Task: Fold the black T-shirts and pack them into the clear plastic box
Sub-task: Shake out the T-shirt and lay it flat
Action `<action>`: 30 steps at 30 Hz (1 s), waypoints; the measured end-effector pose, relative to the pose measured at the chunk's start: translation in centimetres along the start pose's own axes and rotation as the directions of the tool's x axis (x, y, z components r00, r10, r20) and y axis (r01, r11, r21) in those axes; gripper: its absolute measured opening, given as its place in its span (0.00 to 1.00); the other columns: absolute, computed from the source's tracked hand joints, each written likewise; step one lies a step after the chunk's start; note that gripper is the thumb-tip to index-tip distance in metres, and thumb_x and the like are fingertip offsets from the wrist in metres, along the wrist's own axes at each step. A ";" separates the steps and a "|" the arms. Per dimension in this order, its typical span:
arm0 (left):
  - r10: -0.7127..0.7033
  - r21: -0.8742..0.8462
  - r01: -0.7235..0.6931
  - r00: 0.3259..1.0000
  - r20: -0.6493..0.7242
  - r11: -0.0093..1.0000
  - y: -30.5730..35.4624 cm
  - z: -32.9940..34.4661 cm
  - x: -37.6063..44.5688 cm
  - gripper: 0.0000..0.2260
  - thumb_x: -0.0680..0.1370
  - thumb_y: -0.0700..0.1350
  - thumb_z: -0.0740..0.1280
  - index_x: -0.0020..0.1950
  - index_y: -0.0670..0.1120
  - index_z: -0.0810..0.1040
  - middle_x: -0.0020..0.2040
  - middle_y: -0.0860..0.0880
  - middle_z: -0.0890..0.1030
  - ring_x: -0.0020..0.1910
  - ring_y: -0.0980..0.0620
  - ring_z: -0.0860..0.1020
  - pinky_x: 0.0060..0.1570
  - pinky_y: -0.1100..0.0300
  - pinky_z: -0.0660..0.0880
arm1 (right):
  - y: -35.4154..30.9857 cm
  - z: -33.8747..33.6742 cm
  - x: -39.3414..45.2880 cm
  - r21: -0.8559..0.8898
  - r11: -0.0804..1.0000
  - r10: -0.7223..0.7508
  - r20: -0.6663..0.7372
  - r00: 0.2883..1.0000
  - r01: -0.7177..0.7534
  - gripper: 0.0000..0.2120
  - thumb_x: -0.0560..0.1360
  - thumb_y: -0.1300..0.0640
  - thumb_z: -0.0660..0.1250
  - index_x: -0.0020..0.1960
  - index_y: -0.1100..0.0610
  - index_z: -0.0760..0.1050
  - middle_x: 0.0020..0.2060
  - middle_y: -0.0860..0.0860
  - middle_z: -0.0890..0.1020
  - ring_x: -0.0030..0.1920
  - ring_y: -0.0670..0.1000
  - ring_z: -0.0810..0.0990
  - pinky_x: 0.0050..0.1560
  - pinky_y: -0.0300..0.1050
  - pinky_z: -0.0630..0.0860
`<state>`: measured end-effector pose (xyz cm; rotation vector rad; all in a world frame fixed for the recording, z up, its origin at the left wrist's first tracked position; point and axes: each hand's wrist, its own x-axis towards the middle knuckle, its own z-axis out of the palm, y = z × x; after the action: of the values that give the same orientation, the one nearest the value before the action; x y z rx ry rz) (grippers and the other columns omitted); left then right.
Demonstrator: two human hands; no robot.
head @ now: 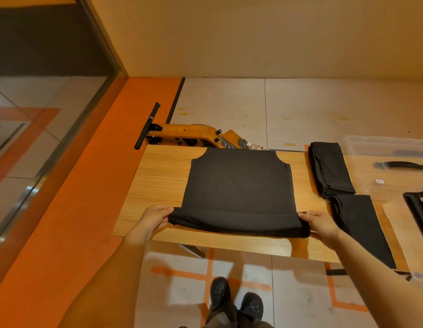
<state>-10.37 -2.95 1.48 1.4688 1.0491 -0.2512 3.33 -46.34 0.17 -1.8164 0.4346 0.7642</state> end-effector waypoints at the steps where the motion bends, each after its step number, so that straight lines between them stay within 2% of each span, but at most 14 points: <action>1: 0.025 0.008 -0.025 1.000 -0.014 1.000 0.4 0.2 0.4 0.08 0.80 0.39 0.65 0.58 0.38 0.78 0.50 0.41 0.82 0.49 0.46 0.81 0.55 0.54 0.76 | -0.4 0.1 0.4 0.025 0.999 -0.023 -0.031 0.999 0.023 0.11 0.81 0.59 0.63 0.45 0.67 0.75 0.47 0.63 0.80 0.49 0.60 0.78 0.45 0.47 0.78; 3: 0.069 0.041 -0.068 0.997 -0.042 0.997 1.4 0.7 1.1 0.09 0.79 0.39 0.66 0.57 0.38 0.79 0.52 0.41 0.82 0.53 0.45 0.80 0.60 0.53 0.75 | -1.2 0.2 1.2 0.070 0.996 -0.051 -0.078 0.996 0.057 0.09 0.81 0.59 0.63 0.49 0.65 0.75 0.46 0.61 0.79 0.50 0.59 0.78 0.45 0.47 0.77; 6: 0.151 0.110 -0.141 0.985 -0.089 0.984 3.1 1.8 1.9 0.07 0.79 0.40 0.65 0.55 0.41 0.80 0.50 0.46 0.80 0.53 0.49 0.77 0.53 0.57 0.74 | -2.6 0.6 2.7 0.113 0.990 -0.068 -0.118 0.991 0.082 0.09 0.81 0.59 0.63 0.51 0.66 0.76 0.47 0.59 0.80 0.51 0.57 0.79 0.44 0.46 0.75; 8: 0.212 0.158 -0.194 0.971 -0.107 0.968 4.2 2.6 2.8 0.07 0.79 0.41 0.65 0.55 0.42 0.80 0.49 0.47 0.80 0.52 0.49 0.76 0.50 0.57 0.71 | -3.4 0.7 3.9 0.129 0.988 -0.063 -0.141 0.988 0.082 0.11 0.81 0.59 0.63 0.53 0.68 0.77 0.49 0.60 0.81 0.52 0.57 0.79 0.47 0.48 0.76; 11: 0.263 0.212 -0.237 0.959 -0.104 0.948 5.6 3.3 4.5 0.08 0.80 0.41 0.65 0.55 0.41 0.81 0.51 0.47 0.81 0.54 0.48 0.77 0.52 0.56 0.71 | -4.4 1.0 5.4 0.137 0.988 -0.057 -0.146 0.988 0.078 0.10 0.81 0.58 0.63 0.51 0.66 0.78 0.48 0.59 0.81 0.52 0.57 0.79 0.53 0.51 0.76; 16: 0.261 0.267 -0.221 0.957 -0.129 0.938 8.1 4.8 7.3 0.09 0.80 0.40 0.65 0.57 0.40 0.80 0.51 0.46 0.80 0.51 0.49 0.76 0.52 0.56 0.71 | -5.8 1.6 8.4 0.132 0.988 -0.053 -0.185 0.981 0.078 0.14 0.81 0.59 0.63 0.54 0.71 0.76 0.51 0.65 0.80 0.53 0.59 0.79 0.58 0.55 0.76; 18: 0.250 0.278 -0.201 0.956 -0.152 0.939 9.2 5.4 8.7 0.09 0.80 0.40 0.65 0.57 0.38 0.80 0.50 0.43 0.80 0.48 0.49 0.75 0.50 0.57 0.71 | -6.2 1.7 9.6 0.131 0.989 -0.040 -0.210 0.977 0.069 0.13 0.81 0.59 0.63 0.53 0.70 0.76 0.51 0.67 0.79 0.53 0.60 0.78 0.60 0.57 0.76; 20: 0.238 0.275 -0.187 0.957 -0.164 0.943 10.2 5.6 9.9 0.10 0.80 0.40 0.65 0.58 0.38 0.79 0.53 0.41 0.81 0.45 0.49 0.76 0.48 0.57 0.71 | -6.8 1.8 10.4 0.138 0.988 -0.032 -0.228 0.973 0.065 0.10 0.81 0.59 0.64 0.48 0.65 0.76 0.47 0.65 0.77 0.52 0.61 0.78 0.60 0.58 0.76; 25: 0.191 0.246 -0.145 0.966 -0.173 0.958 12.9 6.3 13.2 0.11 0.80 0.41 0.65 0.61 0.40 0.78 0.57 0.43 0.80 0.50 0.49 0.79 0.49 0.59 0.74 | -8.2 1.5 13.2 0.177 0.983 0.000 -0.264 0.965 0.048 0.09 0.80 0.59 0.64 0.42 0.61 0.73 0.45 0.60 0.76 0.48 0.58 0.76 0.57 0.57 0.76; 28: 0.198 0.252 -0.153 0.967 -0.162 0.956 14.4 6.8 14.7 0.11 0.80 0.41 0.65 0.61 0.39 0.78 0.52 0.46 0.79 0.47 0.52 0.78 0.40 0.63 0.73 | -9.5 1.3 14.8 0.185 0.981 -0.006 -0.278 0.961 0.060 0.09 0.80 0.59 0.64 0.42 0.60 0.73 0.44 0.60 0.75 0.47 0.58 0.74 0.50 0.53 0.75; 30: 0.221 0.230 -0.183 0.964 -0.148 0.956 15.2 7.1 15.8 0.10 0.80 0.40 0.65 0.59 0.38 0.78 0.50 0.45 0.79 0.43 0.53 0.78 0.38 0.63 0.73 | -10.3 1.4 15.7 0.203 0.976 -0.017 -0.287 0.958 0.079 0.07 0.80 0.60 0.64 0.45 0.62 0.74 0.44 0.58 0.74 0.47 0.58 0.72 0.44 0.49 0.73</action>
<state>12.33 0.33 -0.74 1.8072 1.0219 -0.0933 20.69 -40.31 -3.70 -1.7317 0.6322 0.4045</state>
